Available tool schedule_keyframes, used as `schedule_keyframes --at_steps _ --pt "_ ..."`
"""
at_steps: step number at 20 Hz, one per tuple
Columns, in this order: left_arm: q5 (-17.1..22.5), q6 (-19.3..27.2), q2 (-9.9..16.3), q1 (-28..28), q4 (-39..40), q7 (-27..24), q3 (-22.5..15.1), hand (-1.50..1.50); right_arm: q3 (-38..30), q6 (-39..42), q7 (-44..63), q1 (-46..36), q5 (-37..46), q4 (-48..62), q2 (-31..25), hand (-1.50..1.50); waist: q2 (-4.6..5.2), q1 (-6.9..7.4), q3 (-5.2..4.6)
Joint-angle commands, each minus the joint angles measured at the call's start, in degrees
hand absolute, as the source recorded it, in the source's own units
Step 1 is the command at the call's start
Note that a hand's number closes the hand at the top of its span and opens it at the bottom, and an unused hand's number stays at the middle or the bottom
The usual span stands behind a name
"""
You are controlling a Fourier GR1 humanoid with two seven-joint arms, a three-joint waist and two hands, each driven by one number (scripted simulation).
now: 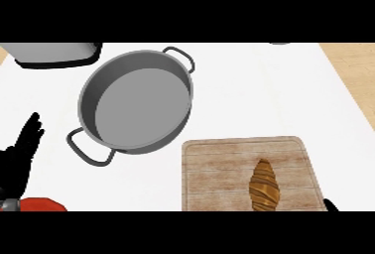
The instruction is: Pick the croissant from the cutting board and place it in the pot
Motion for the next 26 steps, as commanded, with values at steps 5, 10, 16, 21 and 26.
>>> schedule_keyframes --at_steps 5,10,16,21,26 --pt "-1.83 -0.06 -2.08 -0.73 -0.31 -0.52 -2.57 0.00 8.50 -0.32 12.97 23.27 18.46 -21.89 1.86 -1.50 1.16 3.54 0.09" --pt "-0.60 -2.23 -0.72 -0.75 -2.16 1.28 -1.92 0.00 7.09 14.16 29.44 20.99 25.51 -30.31 -1.19 -1.50 1.61 6.18 0.11" --pt "-0.37 -3.64 -0.17 -3.50 -1.16 0.96 -1.76 0.00 8.00 32.38 46.18 15.07 21.93 -31.97 -7.05 -1.50 2.20 7.93 0.10" --pt "-0.90 -3.74 -0.89 -2.03 -3.62 1.94 -3.08 0.00 9.98 44.92 59.58 4.34 15.27 -32.36 -6.89 -1.50 1.88 8.81 0.28" --pt "-2.26 -2.64 -2.67 -3.10 -1.67 1.37 -3.68 0.00 14.36 51.65 68.95 -8.98 13.36 -27.83 -0.65 -1.50 1.57 7.66 0.32"
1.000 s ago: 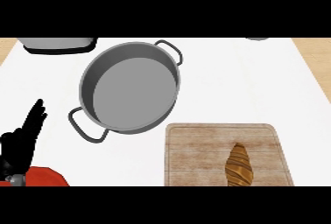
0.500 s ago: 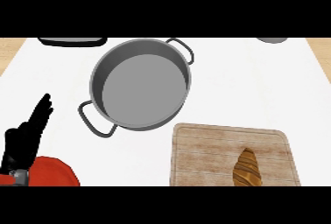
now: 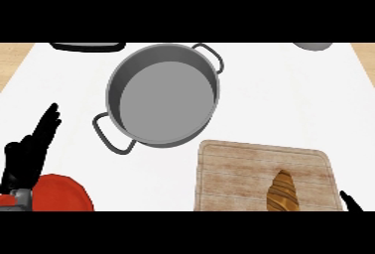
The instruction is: Pick the croissant from the cutting board and place it in the pot
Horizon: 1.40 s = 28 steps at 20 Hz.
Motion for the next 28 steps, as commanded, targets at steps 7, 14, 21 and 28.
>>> schedule_keyframes --at_steps 7,14,21,28 --pt "-1.84 1.22 -1.32 -0.71 -0.16 1.62 -0.34 0.00 0.36 13.14 19.72 -17.27 -7.89 5.46 4.64 -1.50 -0.49 -1.44 0.05" --pt "-1.21 -0.14 -1.08 -0.87 0.83 1.35 0.64 0.00 -0.66 15.60 21.11 -27.16 -9.78 16.20 8.39 -1.50 -0.55 -1.57 0.08" --pt "-0.56 -1.50 -0.99 1.02 3.17 -2.05 2.45 0.00 1.54 13.95 18.66 -27.17 -6.80 23.37 13.07 -1.50 -0.71 -2.31 0.10" --pt "0.02 -2.74 -0.79 1.99 1.86 -1.60 3.56 0.00 -1.21 17.13 19.00 -30.30 -6.53 26.31 14.27 -1.50 -0.84 -2.38 0.13"
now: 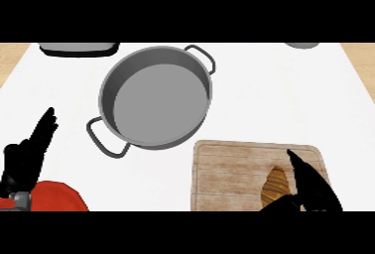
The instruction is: Pick the croissant from the cutting board and place it in the pot
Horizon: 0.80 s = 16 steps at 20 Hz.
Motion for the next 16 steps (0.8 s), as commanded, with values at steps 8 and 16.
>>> schedule_keyframes --at_steps 8,16 --pt "-2.01 0.82 -2.85 0.79 0.07 -0.12 -0.60 0.00 0.32 0.65 6.59 -0.65 4.18 7.64 5.60 -1.50 -0.08 -0.32 0.05" --pt "-1.73 -1.89 -2.06 4.29 -3.17 -1.17 1.28 0.00 -0.77 4.74 -1.39 -0.98 5.66 9.59 4.32 1.50 -0.13 -0.18 0.06"
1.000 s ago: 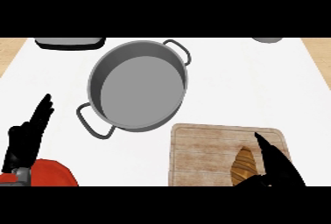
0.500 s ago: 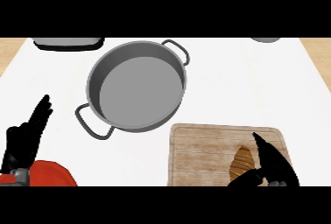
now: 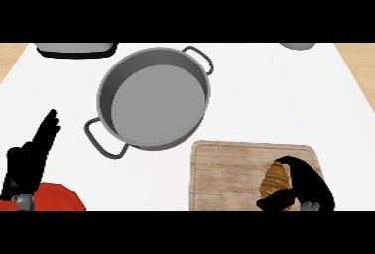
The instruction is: Pick the croissant from the cutting board and place it in the pot
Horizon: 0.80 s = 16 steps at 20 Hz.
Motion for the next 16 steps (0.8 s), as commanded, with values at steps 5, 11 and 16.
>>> schedule_keyframes --at_steps 5,11,16 --pt "-0.16 -1.71 0.86 -1.19 -0.13 1.12 2.10 0.00 -0.11 4.45 6.35 -1.06 0.93 0.64 3.04 1.50 0.46 0.12 0.70" --pt "-1.08 -3.17 -0.65 -4.35 -0.40 0.06 -2.63 0.00 17.99 0.60 3.57 -20.34 10.61 7.71 15.00 1.50 2.15 10.07 0.24" --pt "-2.08 -3.17 -1.83 -6.27 -0.20 0.73 -4.70 0.00 21.03 -2.11 6.75 -31.16 11.75 15.08 15.17 1.50 1.94 10.79 0.29"
